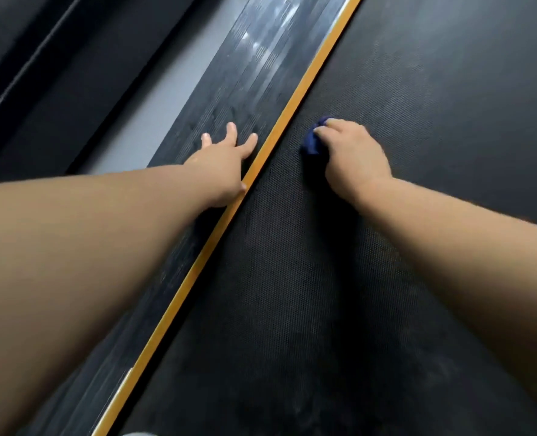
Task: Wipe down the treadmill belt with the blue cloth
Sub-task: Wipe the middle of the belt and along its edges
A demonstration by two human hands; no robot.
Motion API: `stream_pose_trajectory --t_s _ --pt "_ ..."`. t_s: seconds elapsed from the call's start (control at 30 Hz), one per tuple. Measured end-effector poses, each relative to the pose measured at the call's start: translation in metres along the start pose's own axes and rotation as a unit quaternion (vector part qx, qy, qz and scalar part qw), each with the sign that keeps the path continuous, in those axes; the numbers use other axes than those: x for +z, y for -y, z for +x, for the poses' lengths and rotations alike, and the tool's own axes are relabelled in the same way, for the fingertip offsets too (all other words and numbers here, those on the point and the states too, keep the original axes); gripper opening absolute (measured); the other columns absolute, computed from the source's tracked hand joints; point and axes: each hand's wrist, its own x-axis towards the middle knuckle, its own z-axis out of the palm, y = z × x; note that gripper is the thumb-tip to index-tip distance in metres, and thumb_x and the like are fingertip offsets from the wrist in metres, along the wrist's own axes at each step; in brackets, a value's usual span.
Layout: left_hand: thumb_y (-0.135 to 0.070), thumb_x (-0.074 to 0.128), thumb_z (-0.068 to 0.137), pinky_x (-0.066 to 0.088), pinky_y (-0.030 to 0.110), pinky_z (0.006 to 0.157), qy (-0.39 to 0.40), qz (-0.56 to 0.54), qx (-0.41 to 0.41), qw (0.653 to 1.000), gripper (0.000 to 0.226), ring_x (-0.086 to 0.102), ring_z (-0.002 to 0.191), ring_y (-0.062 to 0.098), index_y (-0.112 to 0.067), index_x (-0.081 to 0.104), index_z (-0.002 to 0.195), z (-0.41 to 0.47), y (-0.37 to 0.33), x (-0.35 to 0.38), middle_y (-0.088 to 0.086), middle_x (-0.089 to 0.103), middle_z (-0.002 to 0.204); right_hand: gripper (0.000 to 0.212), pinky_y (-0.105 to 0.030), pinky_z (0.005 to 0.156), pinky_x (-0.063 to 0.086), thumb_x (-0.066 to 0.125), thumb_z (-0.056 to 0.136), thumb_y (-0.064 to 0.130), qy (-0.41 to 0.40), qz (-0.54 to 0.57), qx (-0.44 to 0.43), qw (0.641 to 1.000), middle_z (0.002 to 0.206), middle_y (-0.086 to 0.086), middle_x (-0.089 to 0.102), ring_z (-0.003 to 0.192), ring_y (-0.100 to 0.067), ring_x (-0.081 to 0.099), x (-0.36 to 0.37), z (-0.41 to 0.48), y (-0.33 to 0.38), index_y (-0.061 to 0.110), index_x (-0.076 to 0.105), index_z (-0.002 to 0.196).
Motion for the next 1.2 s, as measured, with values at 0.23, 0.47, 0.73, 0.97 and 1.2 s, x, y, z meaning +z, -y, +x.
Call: stream_pose_trajectory --t_s 0.23,0.47,0.73,0.97,1.2 --pt "-0.035 0.057 0.093 0.034 0.051 0.104 -0.023 0.019 0.009 1.0 0.083 -0.002 0.144 0.042 -0.035 -0.002 0.151 -0.005 -0.002 -0.001 -0.002 -0.014 0.159 0.039 -0.036 0.109 0.031 0.038 0.093 0.01 0.14 0.061 -0.205 0.967 0.139 -0.014 0.047 0.132 -0.031 0.038 0.02 -0.08 0.094 0.005 0.056 0.127" --pt "-0.033 0.058 0.093 0.033 0.055 0.106 -0.021 0.015 0.01 1.0 0.084 -0.001 0.143 0.044 -0.035 -0.003 0.151 -0.001 0.0 0.0 0.0 -0.014 0.159 0.04 -0.045 0.087 0.049 0.048 0.081 0.008 0.031 0.019 -0.07 0.997 0.125 -0.007 0.057 0.108 -0.035 0.052 0.018 -0.029 0.039 0.012 0.06 0.119" --pt "-0.028 0.053 0.096 0.032 0.055 0.106 -0.021 0.004 0.011 1.0 0.082 -0.006 0.143 0.044 -0.032 -0.008 0.151 0.0 -0.001 0.004 0.0 -0.018 0.158 0.045 -0.04 0.085 0.054 0.033 0.079 0.017 0.095 0.031 -0.294 0.95 0.112 -0.014 0.067 0.098 -0.033 0.064 0.029 -0.087 0.083 0.006 0.07 0.102" --pt "-0.006 0.049 0.094 0.035 0.054 0.104 -0.016 0.004 0.019 1.0 0.087 -0.009 0.141 0.048 -0.03 -0.013 0.15 0.003 -0.001 0.009 0.002 -0.022 0.157 0.041 -0.046 0.09 0.048 0.047 0.081 0.013 0.044 -0.028 -0.034 0.998 0.134 0.004 0.051 0.111 -0.031 0.049 0.003 -0.044 0.014 0.024 0.06 0.117" --pt "-0.019 0.042 0.095 0.001 0.059 0.113 -0.087 0.221 0.116 0.964 0.072 -0.019 0.144 0.032 -0.024 -0.003 0.151 -0.003 -0.001 0.018 0.019 -0.012 0.157 0.043 -0.04 0.074 0.054 0.034 0.076 0.022 0.068 0.035 -0.251 0.965 0.109 -0.008 0.066 0.085 -0.032 0.061 0.024 -0.109 0.055 0.011 0.069 0.098"
